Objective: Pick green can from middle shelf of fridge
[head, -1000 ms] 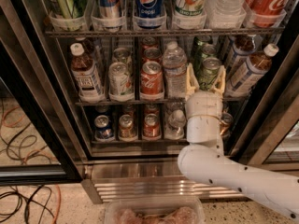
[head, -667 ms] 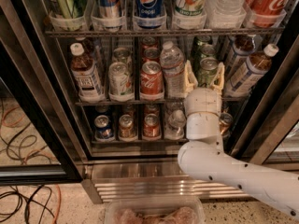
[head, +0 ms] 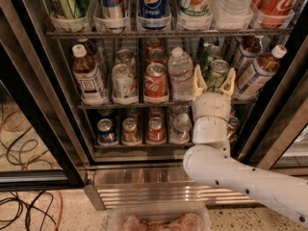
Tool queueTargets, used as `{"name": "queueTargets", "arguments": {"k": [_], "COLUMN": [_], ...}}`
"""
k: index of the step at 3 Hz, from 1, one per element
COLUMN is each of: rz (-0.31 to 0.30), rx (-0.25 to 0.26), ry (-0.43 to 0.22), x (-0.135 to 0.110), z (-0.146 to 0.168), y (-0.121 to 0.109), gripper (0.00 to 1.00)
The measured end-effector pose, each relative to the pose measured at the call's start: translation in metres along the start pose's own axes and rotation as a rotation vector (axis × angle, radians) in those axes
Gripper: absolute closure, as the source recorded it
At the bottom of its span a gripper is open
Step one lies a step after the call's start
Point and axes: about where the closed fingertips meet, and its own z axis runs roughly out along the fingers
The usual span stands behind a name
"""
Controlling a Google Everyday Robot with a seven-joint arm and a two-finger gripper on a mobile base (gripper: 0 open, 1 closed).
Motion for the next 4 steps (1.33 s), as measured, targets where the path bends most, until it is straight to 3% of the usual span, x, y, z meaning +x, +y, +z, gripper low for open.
{"name": "queueTargets", "arguments": {"k": [2,4], "rz": [-0.038,-0.028], "rx": [0.051,-0.005], "ry": [0.04,0.068], "x": [0.007,0.017], "z": [-0.015,-0.026], "y": [-0.035,-0.024], "gripper": [0.33,0.32]}}
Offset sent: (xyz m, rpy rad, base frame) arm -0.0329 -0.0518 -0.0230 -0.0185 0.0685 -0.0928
